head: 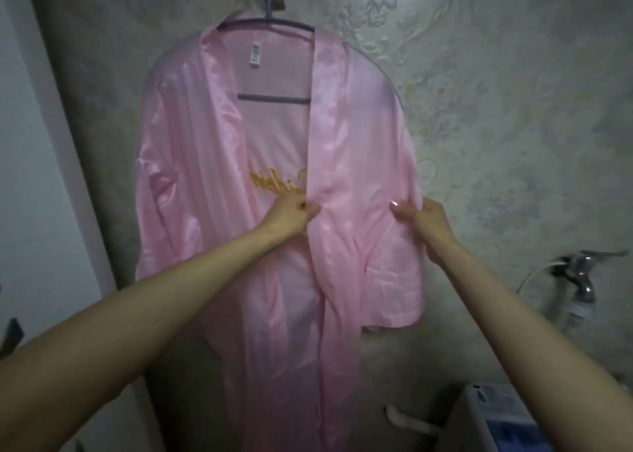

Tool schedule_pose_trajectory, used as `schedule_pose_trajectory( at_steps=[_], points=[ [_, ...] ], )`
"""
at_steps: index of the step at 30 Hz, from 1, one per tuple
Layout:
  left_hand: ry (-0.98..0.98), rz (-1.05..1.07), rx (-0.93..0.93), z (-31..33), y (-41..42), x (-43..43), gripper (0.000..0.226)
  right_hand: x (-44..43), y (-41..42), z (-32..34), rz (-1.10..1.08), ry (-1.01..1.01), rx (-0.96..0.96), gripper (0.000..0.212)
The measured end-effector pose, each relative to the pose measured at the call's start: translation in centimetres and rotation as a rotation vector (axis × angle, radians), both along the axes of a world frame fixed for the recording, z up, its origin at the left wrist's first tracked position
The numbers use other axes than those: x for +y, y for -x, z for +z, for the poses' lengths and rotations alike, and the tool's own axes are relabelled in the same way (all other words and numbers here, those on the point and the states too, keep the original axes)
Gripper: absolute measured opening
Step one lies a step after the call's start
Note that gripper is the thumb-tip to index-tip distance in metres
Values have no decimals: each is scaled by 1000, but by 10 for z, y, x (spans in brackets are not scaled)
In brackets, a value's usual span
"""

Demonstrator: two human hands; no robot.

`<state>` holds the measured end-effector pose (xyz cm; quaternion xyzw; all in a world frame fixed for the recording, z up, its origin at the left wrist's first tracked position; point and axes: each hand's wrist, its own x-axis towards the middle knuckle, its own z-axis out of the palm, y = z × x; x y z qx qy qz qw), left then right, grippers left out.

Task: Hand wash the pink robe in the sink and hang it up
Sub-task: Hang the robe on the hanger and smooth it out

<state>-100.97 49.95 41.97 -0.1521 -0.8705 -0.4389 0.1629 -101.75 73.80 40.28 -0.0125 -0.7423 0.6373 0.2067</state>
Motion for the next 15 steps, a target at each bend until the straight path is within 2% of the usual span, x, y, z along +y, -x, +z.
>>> schedule_pose_trajectory(
  at_steps=[3, 5, 8, 10, 11, 12, 14, 15],
  points=[
    [-266, 30, -125, 0, -7, -27, 24, 11, -1, 6, 124, 76, 26, 21],
    [-453, 20, -226, 3, -17, -36, 20, 13, 2, 6, 126, 84, 45, 21],
    [-716, -228, -548, 15, -43, -53, 21, 16, 9, 10, 40, 11, 66, 24],
    [-718, -445, -734, 20, -59, -64, 39, 15, 13, 13, 54, -11, 61, 24],
    [-705, -515, -758, 20, -64, -67, 42, 14, 14, 13, 66, -26, 62, 23],
    [-678, -533, -759, 22, -66, -66, 32, 13, 15, 14, 69, -42, 62, 20],
    [-544, -323, -610, 21, -60, -63, 5, 10, 16, 13, 57, -54, 71, 17],
    [-358, -135, -457, 18, -51, -64, 17, 11, 16, 13, 52, -43, 69, 17]
  ],
)
